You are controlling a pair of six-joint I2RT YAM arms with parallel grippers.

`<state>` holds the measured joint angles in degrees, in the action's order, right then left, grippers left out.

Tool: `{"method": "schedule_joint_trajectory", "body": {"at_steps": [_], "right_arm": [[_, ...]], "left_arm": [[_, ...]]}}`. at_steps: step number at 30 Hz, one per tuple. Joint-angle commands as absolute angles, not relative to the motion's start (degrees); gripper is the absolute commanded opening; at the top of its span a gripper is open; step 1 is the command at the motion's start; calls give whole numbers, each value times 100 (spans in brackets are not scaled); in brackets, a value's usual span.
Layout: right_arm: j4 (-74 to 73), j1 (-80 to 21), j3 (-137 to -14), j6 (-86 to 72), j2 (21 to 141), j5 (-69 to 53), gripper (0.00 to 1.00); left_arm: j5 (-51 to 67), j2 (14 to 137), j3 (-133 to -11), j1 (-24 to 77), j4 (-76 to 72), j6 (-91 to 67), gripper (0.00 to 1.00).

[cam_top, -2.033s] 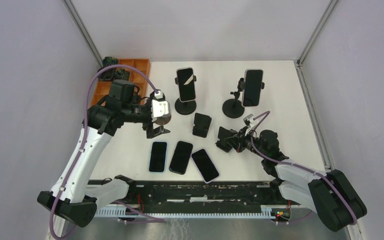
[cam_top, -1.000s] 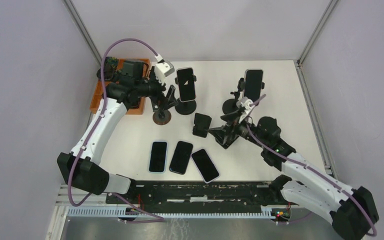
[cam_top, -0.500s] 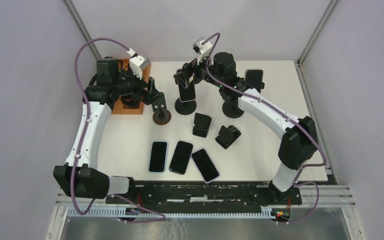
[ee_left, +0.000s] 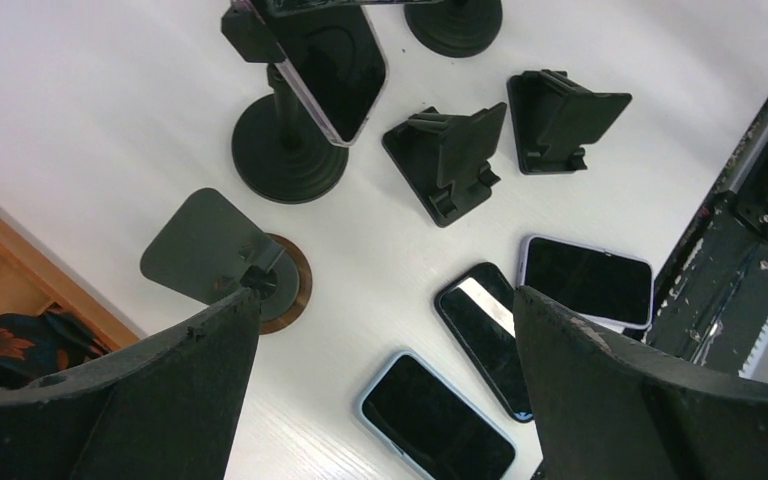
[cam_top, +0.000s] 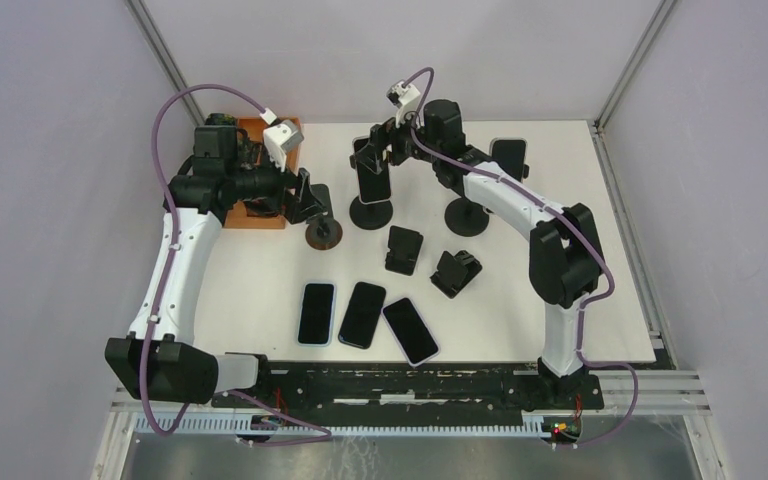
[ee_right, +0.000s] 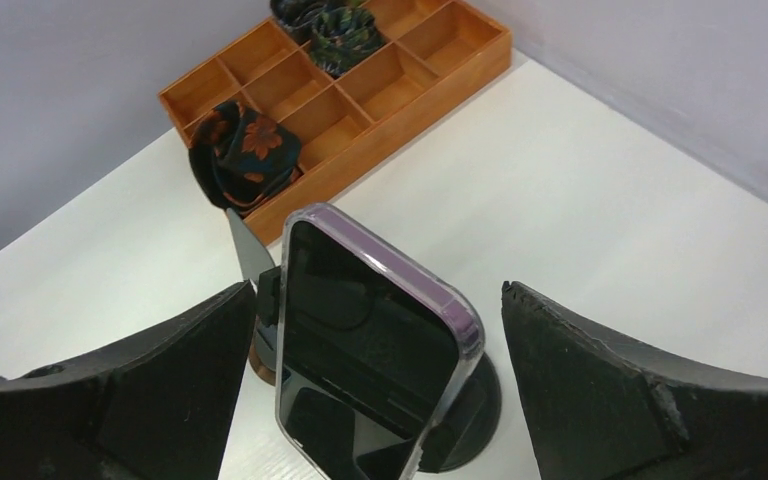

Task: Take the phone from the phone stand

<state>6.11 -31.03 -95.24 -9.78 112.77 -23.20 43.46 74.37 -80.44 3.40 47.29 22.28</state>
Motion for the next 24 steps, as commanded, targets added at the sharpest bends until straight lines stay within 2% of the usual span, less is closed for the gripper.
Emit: {"method": "schedule_joint_trajectory", "body": {"at_steps": [1, 3, 5, 12, 17, 21, 24], "right_arm": [[1019, -3092, -9725, -1221, 11411, -2989, 96], [1090, -3094, -9695, -1275, 11425, -2998, 90], [1164, -3093, -9695, -1349, 11461, -3025, 81], [1165, -3089, -9804, -1381, 11507, -2936, 38], [1037, -3093, -9859, -1316, 11481, -2974, 23], [1112, -3057, -9877, -1549, 11403, -3145, 0], [1410, -3014, -9872, -2047, 11215, -3366, 0]], "left_arm": [[4783, 7315, -8062, 356, 4859, 2601, 100], [4786, 7321, -8097, 352, 4859, 2593, 100], [4773, 7330, -8115, 344, 4864, 2593, 100], [4718, 7368, -8173, 348, 5052, 2670, 100], [4667, 7358, -8127, 354, 5053, 2707, 100], [4681, 7387, -8064, 347, 5062, 2730, 100], [4692, 7405, -7988, 343, 5063, 2853, 100]]}}
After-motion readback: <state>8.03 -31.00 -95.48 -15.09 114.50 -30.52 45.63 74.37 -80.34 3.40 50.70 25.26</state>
